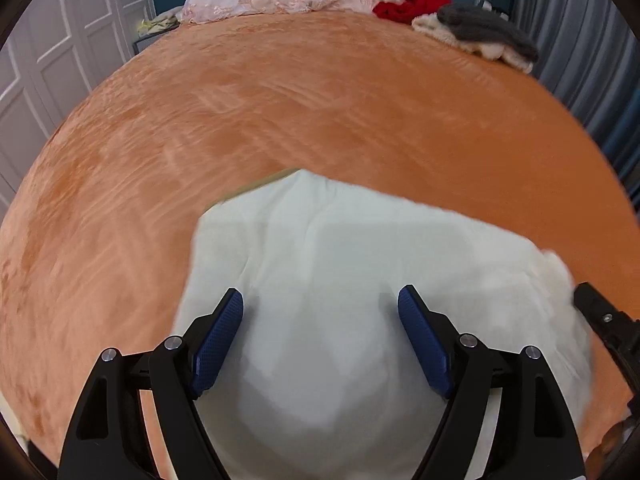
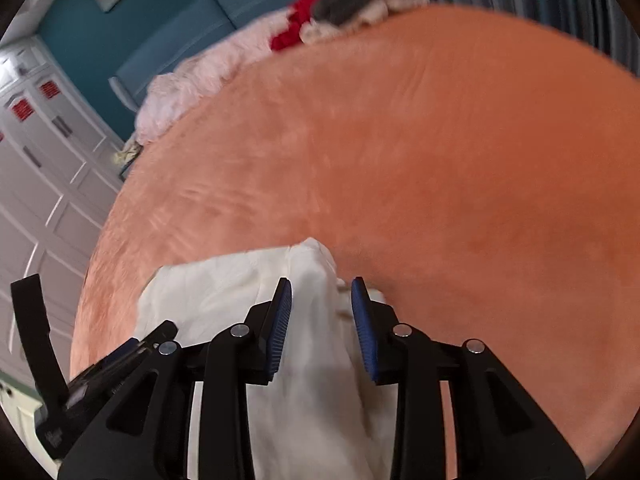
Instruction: Fold large clothes
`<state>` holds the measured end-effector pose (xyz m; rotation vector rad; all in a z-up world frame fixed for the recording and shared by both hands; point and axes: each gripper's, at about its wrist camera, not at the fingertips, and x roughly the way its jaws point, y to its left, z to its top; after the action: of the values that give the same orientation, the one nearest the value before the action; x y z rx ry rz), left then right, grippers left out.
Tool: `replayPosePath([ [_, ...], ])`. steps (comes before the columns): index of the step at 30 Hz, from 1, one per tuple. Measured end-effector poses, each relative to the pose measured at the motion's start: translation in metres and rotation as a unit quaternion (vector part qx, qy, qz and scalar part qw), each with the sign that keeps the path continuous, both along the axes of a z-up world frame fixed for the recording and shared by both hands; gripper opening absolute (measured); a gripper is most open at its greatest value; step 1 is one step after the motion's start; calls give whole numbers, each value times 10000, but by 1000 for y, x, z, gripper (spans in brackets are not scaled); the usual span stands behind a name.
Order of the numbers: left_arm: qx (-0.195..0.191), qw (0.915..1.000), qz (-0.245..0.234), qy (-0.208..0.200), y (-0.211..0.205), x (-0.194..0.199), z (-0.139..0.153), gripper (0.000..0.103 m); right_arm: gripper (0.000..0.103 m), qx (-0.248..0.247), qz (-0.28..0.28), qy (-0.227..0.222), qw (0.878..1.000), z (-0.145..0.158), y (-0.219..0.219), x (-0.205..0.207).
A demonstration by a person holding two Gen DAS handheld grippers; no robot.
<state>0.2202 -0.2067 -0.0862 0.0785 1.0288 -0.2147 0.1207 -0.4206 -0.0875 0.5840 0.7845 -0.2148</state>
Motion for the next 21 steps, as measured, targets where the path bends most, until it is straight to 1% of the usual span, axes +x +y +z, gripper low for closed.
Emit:
replayPosePath([
  [1,-75,10000,-47,-40,7,-14,10,77,31,-53,98,-14,9999,9,2,-14],
  [3,-54,9999,-107,-2,14,-34,17,76,30,-16,319,91,9994,15,8,-36],
  [5,-153,9997,-149,108,22,-56,21,75,25,7,603,359,9975,11,19,-53],
  [6,-148,9996,-182,148,24,-65,22,75,24,-50,690,465,9965,9,23,-57],
  [8,-59,9996,-173,199,27,-80,21,75,19,-190,849,753,9934,-2,34,-68],
  [10,-56,9995,-166,248,29,-91,19,75,19,-198,839,857,9926,-12,38,-74],
  [14,110,9995,-204,211,32,-109,12,77,19,-186,786,926,9924,-24,41,-78],
  [17,160,9995,-216,185,35,-114,8,79,19,-308,802,979,9915,-30,46,-76],
  [21,273,9993,-254,53,33,-117,3,79,19,-410,784,999,9911,-35,51,-76],
])
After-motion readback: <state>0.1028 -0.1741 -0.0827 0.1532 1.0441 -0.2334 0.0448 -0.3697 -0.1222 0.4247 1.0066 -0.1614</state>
